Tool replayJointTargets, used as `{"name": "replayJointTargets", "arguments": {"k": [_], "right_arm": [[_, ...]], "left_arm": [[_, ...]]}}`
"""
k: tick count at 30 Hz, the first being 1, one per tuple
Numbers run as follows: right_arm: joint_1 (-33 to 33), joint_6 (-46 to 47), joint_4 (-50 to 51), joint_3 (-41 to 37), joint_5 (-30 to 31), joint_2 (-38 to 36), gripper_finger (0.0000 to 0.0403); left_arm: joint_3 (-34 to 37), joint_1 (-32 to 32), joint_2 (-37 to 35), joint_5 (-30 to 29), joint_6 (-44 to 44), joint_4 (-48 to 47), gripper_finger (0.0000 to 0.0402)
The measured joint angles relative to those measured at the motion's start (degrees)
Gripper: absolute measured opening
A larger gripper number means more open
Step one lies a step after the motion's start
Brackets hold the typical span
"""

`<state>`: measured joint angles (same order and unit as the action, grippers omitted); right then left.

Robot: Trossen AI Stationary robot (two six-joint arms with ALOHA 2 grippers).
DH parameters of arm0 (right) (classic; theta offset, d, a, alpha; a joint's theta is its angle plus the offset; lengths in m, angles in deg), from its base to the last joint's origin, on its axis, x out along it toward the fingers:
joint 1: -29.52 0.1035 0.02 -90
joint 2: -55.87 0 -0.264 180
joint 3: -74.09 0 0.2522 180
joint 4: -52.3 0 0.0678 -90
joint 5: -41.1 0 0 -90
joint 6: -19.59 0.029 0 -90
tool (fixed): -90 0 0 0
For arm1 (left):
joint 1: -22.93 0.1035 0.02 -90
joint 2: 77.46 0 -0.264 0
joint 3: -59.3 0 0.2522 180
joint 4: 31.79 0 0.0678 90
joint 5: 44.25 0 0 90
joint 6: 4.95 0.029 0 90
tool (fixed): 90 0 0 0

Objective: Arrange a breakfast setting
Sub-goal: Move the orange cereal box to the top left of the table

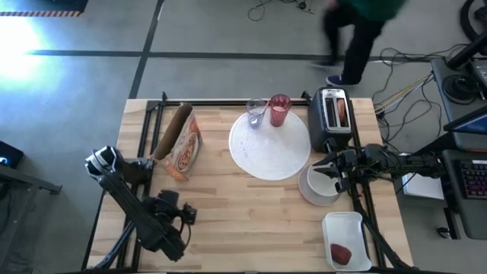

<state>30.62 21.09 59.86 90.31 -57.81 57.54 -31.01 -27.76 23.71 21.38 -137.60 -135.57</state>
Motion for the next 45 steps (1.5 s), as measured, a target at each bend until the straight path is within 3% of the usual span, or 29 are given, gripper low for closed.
{"name": "replayJointTargets", "arguments": {"k": [5, 32, 40, 45], "right_arm": [[0.0, 0.0, 0.0, 0.0, 0.0, 0.0, 0.0059], [0.0, 0.0, 0.0, 0.0, 0.0, 0.0, 0.0059], [0.0, 0.0, 0.0, 0.0, 0.0, 0.0, 0.0059], [0.0, 0.0, 0.0, 0.0, 0.0, 0.0, 0.0059]], "left_arm": [[3.5, 0.0, 2.0, -3.1, -1.9, 0.0, 0.0338], [15.9, 0.3, 4.1, -9.3, -12.3, 0.0, 0.0330], [19.3, 0.4, 5.1, -16.4, -14.1, 0.0, 0.0334], [21.2, 0.8, 5.0, -16.7, -14.4, 0.0, 0.0342]]}}
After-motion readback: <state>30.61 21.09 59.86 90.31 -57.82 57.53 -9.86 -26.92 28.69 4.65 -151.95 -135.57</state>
